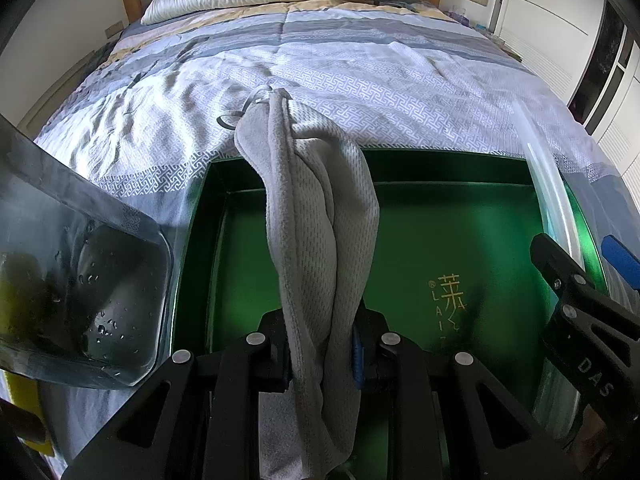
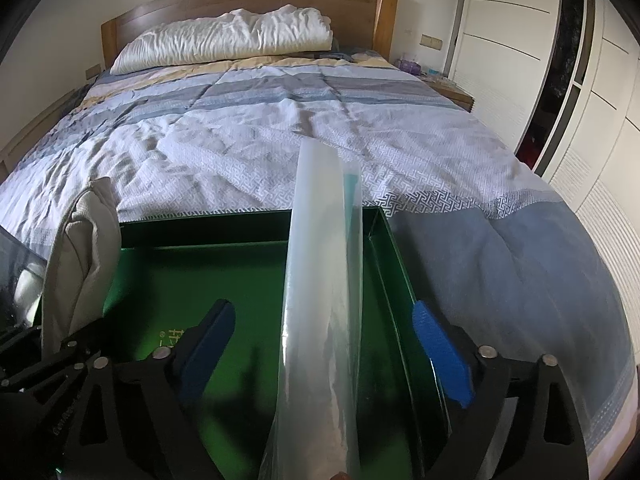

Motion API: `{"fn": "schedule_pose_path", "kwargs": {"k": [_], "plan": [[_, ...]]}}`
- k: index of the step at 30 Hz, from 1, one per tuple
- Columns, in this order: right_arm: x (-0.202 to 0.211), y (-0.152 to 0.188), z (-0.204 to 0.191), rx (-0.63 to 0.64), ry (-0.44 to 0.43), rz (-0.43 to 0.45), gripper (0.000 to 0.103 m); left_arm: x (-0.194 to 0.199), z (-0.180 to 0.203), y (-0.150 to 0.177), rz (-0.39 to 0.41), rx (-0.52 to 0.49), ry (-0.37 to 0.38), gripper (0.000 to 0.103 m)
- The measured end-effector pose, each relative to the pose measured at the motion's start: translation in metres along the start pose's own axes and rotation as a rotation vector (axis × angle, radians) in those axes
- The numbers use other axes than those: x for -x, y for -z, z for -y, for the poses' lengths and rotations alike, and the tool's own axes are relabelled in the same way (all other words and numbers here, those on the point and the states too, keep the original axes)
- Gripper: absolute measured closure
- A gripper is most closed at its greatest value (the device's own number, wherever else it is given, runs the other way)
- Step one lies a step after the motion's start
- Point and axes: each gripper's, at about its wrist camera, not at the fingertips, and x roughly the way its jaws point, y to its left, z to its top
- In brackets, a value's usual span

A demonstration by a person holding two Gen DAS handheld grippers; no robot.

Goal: Organize soft objects
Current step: 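Lower the items into the green tray and open both grippers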

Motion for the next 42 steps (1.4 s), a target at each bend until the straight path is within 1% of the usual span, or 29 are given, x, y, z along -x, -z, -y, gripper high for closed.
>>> {"fn": "schedule_pose_path", "kwargs": {"k": [4,19,26,28,30,31,32,34,36,38,41,42], "plan": [[0.0005,-0.0001,0.0011,-0.009,-0.006,0.0,0.0,-0.0003,-0.0007,0.0001,0.001,0.0,0.001,0.085],[0.0009,0.0003,-0.0006,-0.022,-0.004,-0.004,0.0,-0.0005,-0.0012,0.0006,0.003,-0.003,-0.001,0.085],[0.0025,0.0001,-0.0011,-0.023,0.002,0.0,0.0,-0.0004,-0.0023,0.001,0.002,-0.004,0.005,0.081],[0.0033,0.0,-0.0013,-0.024,0.0,0.002,0.0,-0.0004,-0.0027,0.001,0.003,-0.003,0.007,0.078],[0.0042,0.0004,-0.0019,-0.023,0.0,0.003,0.0,0.0003,-0.0029,0.0014,0.004,-0.001,0.013,0.066],[0.0045,0.0003,-0.0024,-0.02,0.001,0.004,0.0,0.0011,-0.0028,0.0013,0.008,-0.001,0.014,0.063],[0.0047,0.0005,-0.0026,-0.02,0.002,0.004,0.0,0.0017,-0.0029,0.001,0.012,-0.001,0.014,0.058],[0.005,0.0007,-0.0028,-0.019,0.002,0.005,0.0,0.0025,-0.0033,0.0004,0.016,0.001,0.016,0.054],[0.0057,0.0007,-0.0035,-0.015,0.006,0.007,0.0,0.0033,-0.0036,-0.0004,0.019,0.004,0.017,0.045],[0.0066,0.0002,-0.0035,-0.016,0.008,0.009,0.0,0.0041,-0.0036,-0.0009,0.023,0.003,0.02,0.039],[0.009,-0.0006,-0.0039,-0.016,0.012,0.013,0.0,0.0057,-0.0034,-0.0014,0.027,0.002,0.021,0.038],[0.0097,-0.0011,-0.0041,-0.016,0.014,0.014,0.0,0.0063,-0.0035,-0.0014,0.028,0.003,0.021,0.036]]}}
